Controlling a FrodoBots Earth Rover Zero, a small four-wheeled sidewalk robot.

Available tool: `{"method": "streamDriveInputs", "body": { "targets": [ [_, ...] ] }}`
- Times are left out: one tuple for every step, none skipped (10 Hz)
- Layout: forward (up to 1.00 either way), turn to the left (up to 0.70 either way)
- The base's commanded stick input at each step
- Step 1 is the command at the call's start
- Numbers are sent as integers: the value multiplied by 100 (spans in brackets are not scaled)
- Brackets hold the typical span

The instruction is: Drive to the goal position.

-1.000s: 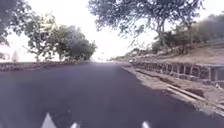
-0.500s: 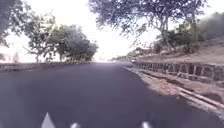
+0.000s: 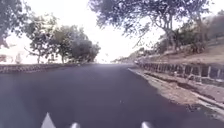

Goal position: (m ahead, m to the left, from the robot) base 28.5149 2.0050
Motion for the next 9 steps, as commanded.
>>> {"method": "streamDriveInputs", "body": {
  "targets": [
    [85, 0],
    [85, 0],
    [85, 0],
    [85, 0],
    [85, 0],
    [85, 0],
    [85, 0],
    [85, 0],
    [85, 0]
  ]
}}
